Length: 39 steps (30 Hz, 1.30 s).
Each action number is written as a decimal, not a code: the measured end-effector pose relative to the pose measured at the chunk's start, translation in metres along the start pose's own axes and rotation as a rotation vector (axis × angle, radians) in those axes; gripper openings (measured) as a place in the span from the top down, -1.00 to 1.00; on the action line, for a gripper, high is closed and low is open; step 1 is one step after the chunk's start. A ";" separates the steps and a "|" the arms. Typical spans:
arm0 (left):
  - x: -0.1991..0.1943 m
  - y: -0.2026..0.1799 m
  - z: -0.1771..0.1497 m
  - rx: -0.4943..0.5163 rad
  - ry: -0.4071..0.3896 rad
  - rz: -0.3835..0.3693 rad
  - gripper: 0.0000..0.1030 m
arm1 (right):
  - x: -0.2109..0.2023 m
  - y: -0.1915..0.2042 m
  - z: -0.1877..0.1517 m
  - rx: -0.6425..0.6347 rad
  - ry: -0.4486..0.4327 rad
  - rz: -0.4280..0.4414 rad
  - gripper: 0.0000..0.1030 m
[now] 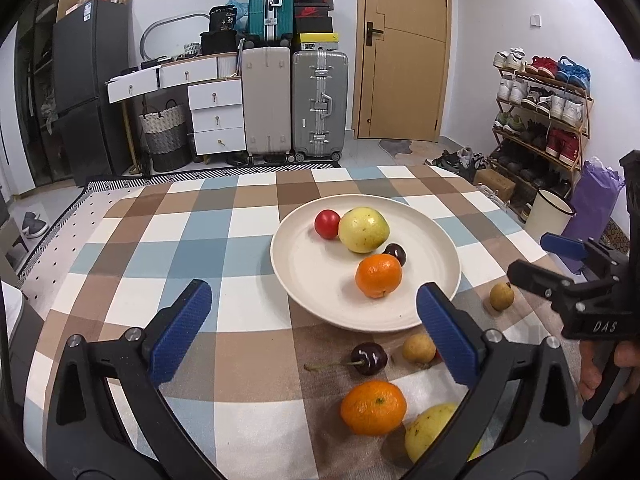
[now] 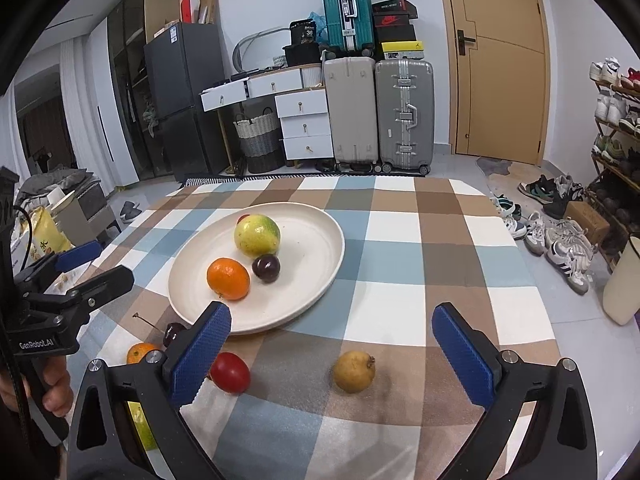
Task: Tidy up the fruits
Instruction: 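Withdraw both grippers from the plate toward the remaining fruits, then move the left gripper around another mandarin while the right gripper approaches a brown pear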
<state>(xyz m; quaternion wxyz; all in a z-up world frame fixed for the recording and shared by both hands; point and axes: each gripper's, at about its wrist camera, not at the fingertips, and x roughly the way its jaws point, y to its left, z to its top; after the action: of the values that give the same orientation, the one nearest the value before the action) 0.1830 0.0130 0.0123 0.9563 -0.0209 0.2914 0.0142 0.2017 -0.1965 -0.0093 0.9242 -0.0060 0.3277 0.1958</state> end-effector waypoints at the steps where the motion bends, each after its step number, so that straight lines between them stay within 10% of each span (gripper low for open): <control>1: -0.003 0.001 -0.002 -0.001 -0.002 -0.002 -0.98 | -0.002 -0.001 0.000 0.003 -0.003 0.001 -0.99; 39: 0.029 0.012 -0.044 -0.002 0.265 -0.133 -0.91 | 0.028 -0.032 -0.024 0.055 0.211 -0.067 -0.96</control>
<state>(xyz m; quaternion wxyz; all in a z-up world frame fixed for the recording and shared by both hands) 0.1820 0.0235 -0.0409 0.9082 -0.0428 0.4130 -0.0518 0.2187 -0.2192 -0.0492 0.8904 -0.0122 0.4281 0.1539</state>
